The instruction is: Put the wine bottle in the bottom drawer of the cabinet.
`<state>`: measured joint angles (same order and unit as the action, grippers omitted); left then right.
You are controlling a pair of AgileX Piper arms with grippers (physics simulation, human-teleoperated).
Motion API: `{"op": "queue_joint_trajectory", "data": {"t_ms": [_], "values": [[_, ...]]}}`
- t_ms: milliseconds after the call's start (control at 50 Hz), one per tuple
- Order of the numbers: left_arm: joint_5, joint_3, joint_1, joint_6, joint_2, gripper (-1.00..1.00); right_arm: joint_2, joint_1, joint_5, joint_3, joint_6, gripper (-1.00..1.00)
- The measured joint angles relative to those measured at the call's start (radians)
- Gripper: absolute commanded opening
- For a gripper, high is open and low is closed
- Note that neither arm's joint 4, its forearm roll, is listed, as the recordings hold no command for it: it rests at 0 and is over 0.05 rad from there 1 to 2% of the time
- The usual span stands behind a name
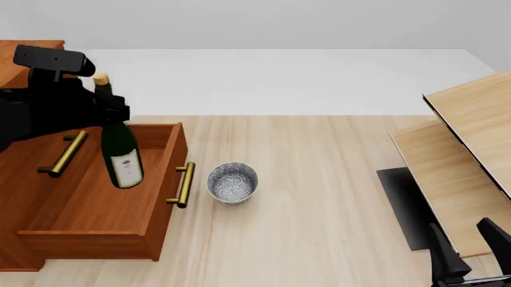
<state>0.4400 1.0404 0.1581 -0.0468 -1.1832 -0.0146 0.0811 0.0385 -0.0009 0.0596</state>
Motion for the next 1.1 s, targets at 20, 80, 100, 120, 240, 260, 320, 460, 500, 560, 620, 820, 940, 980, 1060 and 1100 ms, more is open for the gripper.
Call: {"op": "queue_joint_trajectory", "data": {"t_ms": [20, 80, 100, 120, 240, 260, 320, 460, 500, 560, 620, 820, 940, 980, 1060, 1100], "values": [[-0.003, -0.006, -0.001, 0.001, 0.001, -1.00, 0.000, 0.000, 0.000, 0.000, 0.000, 1.00], [-0.014, -0.024, -0.003, 0.004, 0.005, -1.00, 0.001, 0.000, 0.001, 0.000, 0.000, 1.00], [-0.018, -0.031, -0.003, 0.006, 0.007, -1.00, 0.001, 0.001, 0.001, 0.000, 0.001, 1.00], [-0.021, -0.037, -0.004, 0.007, 0.008, -1.00, 0.001, 0.001, 0.001, 0.000, 0.001, 1.00], [-0.040, -0.070, -0.008, 0.015, 0.015, -1.00, 0.001, 0.001, 0.002, 0.000, 0.001, 1.00], [-0.044, -0.076, -0.009, 0.017, 0.016, -1.00, 0.001, 0.001, 0.001, 0.000, 0.001, 1.00], [-0.054, -0.093, -0.012, 0.021, 0.020, -1.00, 0.001, 0.001, 0.002, 0.000, 0.002, 1.00], [-0.080, -0.135, -0.018, 0.030, 0.029, -1.00, 0.000, 0.001, 0.000, 0.000, 0.002, 1.00], [-0.088, -0.147, -0.019, 0.031, 0.030, -1.00, -0.001, 0.001, 0.000, 0.000, 0.002, 1.00], [-0.098, -0.163, -0.022, 0.033, 0.032, -1.00, 0.000, 0.002, 0.000, 0.000, 0.003, 1.00], [-0.108, -0.178, -0.023, 0.034, 0.033, -1.00, 0.000, 0.002, 0.000, 0.000, 0.003, 1.00], [-0.130, -0.214, -0.026, 0.038, 0.034, -1.00, -0.001, 0.003, -0.001, 0.000, 0.004, 1.00], [-0.140, -0.234, -0.026, 0.043, 0.036, -1.00, -0.002, 0.003, -0.002, 0.000, 0.004, 1.00], [-0.143, -0.242, -0.027, 0.044, 0.037, -1.00, -0.002, 0.003, -0.001, 0.000, 0.005, 1.00], [-0.149, -0.255, -0.026, 0.047, 0.039, -1.00, -0.001, 0.004, -0.001, 0.000, 0.005, 1.00], [-0.153, -0.261, -0.026, 0.048, 0.039, -1.00, -0.001, 0.004, -0.001, 0.000, 0.005, 1.00]]}}
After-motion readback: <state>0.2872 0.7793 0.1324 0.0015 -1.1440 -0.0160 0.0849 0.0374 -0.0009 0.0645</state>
